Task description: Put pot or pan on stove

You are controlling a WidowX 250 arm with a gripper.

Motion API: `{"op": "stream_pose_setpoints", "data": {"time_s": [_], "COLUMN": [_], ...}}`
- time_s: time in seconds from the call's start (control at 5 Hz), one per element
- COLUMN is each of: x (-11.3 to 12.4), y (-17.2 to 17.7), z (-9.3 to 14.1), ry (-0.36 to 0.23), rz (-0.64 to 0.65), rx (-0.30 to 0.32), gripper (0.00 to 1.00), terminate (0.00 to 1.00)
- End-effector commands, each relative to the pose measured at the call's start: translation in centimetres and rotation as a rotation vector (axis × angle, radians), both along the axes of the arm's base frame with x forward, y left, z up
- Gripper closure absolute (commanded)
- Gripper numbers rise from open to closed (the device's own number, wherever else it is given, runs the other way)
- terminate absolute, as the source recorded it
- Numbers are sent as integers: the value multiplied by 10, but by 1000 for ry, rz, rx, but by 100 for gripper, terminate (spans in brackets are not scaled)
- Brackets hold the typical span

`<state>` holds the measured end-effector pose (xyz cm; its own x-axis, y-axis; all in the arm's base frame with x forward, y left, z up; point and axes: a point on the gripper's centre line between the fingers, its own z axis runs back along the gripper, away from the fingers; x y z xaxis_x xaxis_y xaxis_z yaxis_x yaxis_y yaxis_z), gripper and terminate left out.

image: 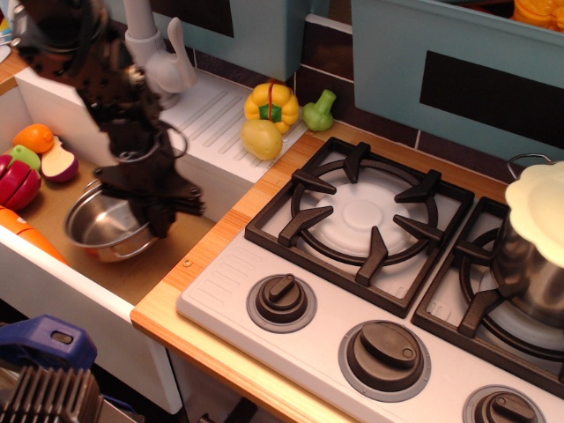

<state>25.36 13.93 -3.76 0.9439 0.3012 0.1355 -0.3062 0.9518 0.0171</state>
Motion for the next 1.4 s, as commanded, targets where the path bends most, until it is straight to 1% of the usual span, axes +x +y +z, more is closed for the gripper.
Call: {"op": "stream_pose_setpoints", "data": {"time_s": [0.0, 0.4, 0.6, 1.0, 1.2], "x": [8, 18, 23, 39, 48], "y": [-18, -56, -76, -121, -144], "z": [47, 92, 101, 120, 128], "ry": [-104, -125, -162, -178, -186], "rz": [-10, -98, -172, -183, -182], "rx": [112, 142, 140, 131, 157], "gripper": [100, 100, 100, 100, 100], "terminate": [0, 0, 0, 0, 0]}}
